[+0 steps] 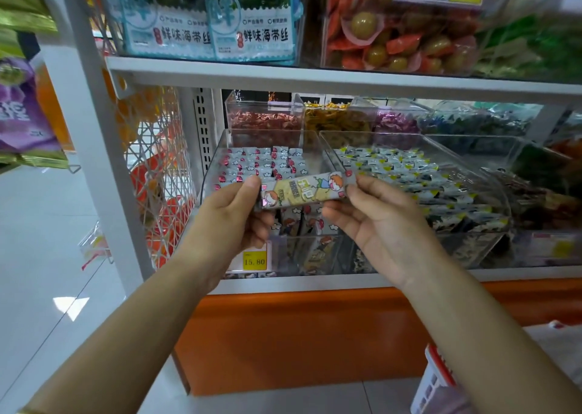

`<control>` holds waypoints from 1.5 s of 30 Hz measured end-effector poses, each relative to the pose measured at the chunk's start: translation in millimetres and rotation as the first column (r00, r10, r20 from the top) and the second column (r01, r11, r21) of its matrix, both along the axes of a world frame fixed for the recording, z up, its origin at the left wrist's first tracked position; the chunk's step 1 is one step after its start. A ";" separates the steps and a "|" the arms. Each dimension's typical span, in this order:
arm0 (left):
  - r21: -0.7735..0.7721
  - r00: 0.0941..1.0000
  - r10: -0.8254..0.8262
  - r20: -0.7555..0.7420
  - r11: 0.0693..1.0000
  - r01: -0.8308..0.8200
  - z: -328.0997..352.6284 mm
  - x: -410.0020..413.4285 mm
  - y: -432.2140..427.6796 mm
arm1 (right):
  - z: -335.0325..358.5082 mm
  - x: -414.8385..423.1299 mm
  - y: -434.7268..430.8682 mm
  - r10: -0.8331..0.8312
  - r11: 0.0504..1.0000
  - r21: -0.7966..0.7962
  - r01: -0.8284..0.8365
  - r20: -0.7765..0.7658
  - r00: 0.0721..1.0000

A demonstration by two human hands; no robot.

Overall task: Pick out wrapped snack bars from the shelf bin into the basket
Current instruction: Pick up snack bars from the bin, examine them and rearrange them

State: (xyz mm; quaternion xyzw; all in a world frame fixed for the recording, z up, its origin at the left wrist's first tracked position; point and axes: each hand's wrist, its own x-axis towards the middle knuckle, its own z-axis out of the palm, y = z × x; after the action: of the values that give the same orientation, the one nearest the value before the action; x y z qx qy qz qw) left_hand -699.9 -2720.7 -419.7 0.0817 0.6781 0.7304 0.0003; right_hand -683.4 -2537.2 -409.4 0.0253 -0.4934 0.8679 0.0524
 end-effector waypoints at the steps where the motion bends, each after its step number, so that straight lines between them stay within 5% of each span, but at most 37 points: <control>1: 0.044 1.000 -0.019 0.004 0.999 0.019 0.4 -0.1 -0.2 | -0.2 -1.1 0.1 0.006 1.000 -0.027 -0.006 0.013 1.000; 12: 0.324 0.971 -0.175 0.160 0.939 0.116 -0.4 -5.7 -3.6 | -3.9 -7.7 0.4 0.024 0.999 -0.049 -0.024 -0.001 1.000; 19: 0.202 0.959 -0.259 0.118 0.951 0.233 -2.9 -8.9 -10.7 | -3.9 -10.5 3.7 -0.022 0.998 -0.056 0.022 0.006 1.000; 24: 0.247 0.933 -0.335 0.131 0.923 0.296 -2.0 -9.6 -13.5 | -4.1 -11.1 7.1 -0.032 0.991 -0.126 0.039 0.058 0.998; 32: 0.386 0.926 -0.319 0.201 0.895 0.224 1.7 -8.7 -9.1 | -4.8 -7.7 6.3 -0.090 0.995 -0.040 0.090 0.016 0.996; 45: 0.267 0.958 -0.266 0.108 0.936 0.229 6.9 -1.5 -2.8 | -1.3 -6.7 3.2 -0.024 1.000 0.013 0.024 0.016 1.000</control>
State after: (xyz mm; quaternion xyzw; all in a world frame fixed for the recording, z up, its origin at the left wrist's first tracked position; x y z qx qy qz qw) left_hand -701.4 -2723.5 -412.8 0.1137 0.5624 0.8086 0.1304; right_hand -690.1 -2534.0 -410.7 0.0127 -0.4994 0.8643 0.0585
